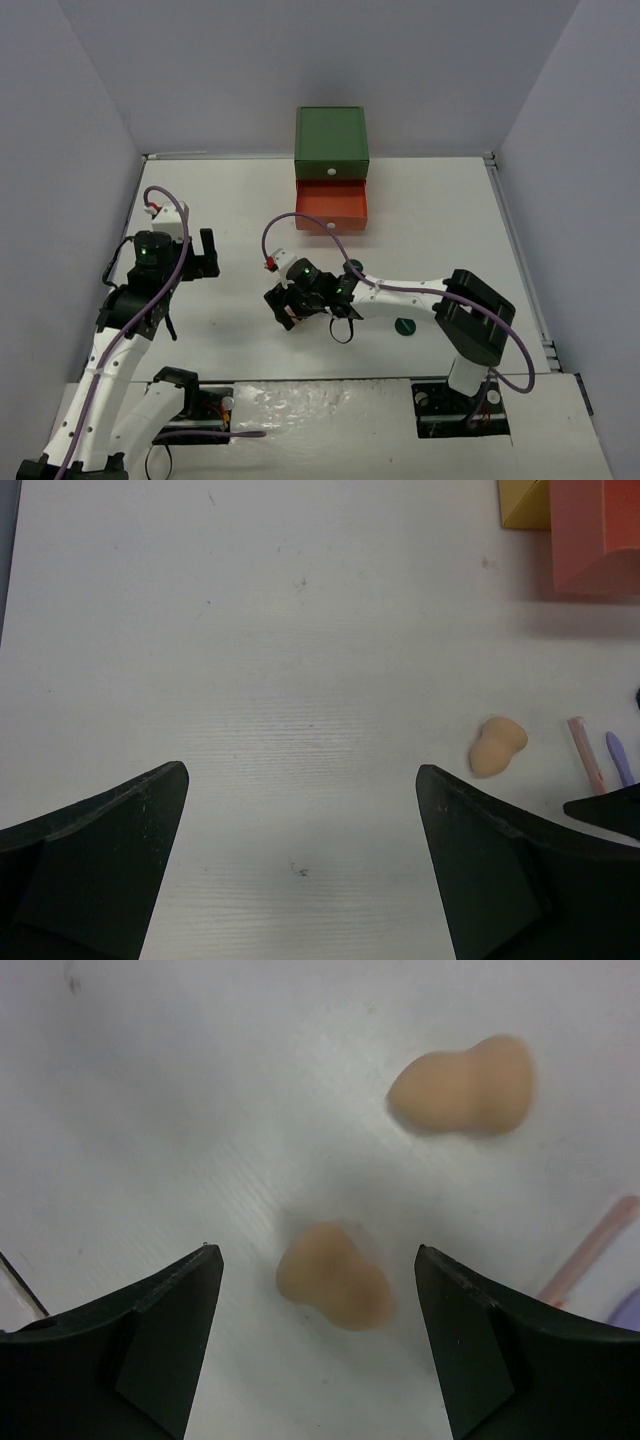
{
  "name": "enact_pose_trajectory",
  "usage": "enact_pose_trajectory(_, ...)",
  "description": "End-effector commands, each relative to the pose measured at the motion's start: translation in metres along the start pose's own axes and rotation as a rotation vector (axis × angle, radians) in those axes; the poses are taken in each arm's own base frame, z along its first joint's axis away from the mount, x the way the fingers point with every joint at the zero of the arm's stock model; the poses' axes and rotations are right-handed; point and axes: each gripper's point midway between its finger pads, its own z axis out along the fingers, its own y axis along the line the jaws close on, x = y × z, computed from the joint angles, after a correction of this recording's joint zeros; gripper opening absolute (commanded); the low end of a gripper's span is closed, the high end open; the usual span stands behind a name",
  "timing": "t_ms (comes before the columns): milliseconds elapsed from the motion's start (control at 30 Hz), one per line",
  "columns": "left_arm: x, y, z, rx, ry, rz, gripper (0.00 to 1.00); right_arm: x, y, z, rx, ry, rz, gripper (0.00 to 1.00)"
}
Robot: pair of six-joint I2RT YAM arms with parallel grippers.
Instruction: Organize the makeup
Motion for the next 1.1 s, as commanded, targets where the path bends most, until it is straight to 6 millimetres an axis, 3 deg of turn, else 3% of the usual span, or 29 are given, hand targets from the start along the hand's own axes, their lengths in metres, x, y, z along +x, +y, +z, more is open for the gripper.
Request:
enact_pose_trajectory(0,-0.027,-0.001,-0.003,-0.003,-0.078,-0.020,0.97,0.022,0.010,0.021,-0.056,0.076,-0.073,0.74)
enact_pose_trajectory(133,-0.026,0.000,-0.002,-0.005,-0.071,-0.019,0.97,0.035,0.008,0.030,-0.050,0.116,-0.073,0.62)
enact_pose_trajectory(200,-0.026,-0.001,-0.001,-0.003,-0.068,-0.017,0.97,0.034,0.006,0.028,-0.031,0.110,-0.080,0.46)
enact_pose_trajectory(300,-0.026,-0.001,-0.001,-0.003,-0.067,-0.019,0.97,0.014,0.001,0.014,0.008,0.061,-0.099,0.08)
enact_pose_trajectory(367,-0.026,-0.002,-0.001,0.000,-0.067,-0.020,0.97,-0.009,-0.005,-0.003,0.048,0.010,-0.120,0.02)
enact_pose_trajectory(567,-0.026,-0.002,-0.001,0.002,-0.067,-0.019,0.97,-0.102,-0.041,-0.060,0.204,-0.200,-0.128,0.00)
enact_pose_trajectory(633,-0.026,-0.002,-0.001,0.001,-0.068,-0.019,0.97,-0.139,-0.073,-0.084,0.281,-0.289,-0.084,0.00)
enact_pose_trajectory(733,-0.027,-0.002,-0.001,0.001,-0.070,-0.019,0.97,-0.178,-0.122,-0.112,0.385,-0.381,-0.011,0.00)
enact_pose_trajectory(867,-0.026,-0.002,-0.001,0.000,-0.069,-0.019,0.97,-0.204,-0.170,-0.118,0.463,-0.416,0.019,0.05)
enact_pose_trajectory(1067,-0.026,-0.002,-0.001,0.001,-0.070,-0.019,0.97,-0.233,-0.220,-0.098,0.492,-0.431,0.050,0.18)
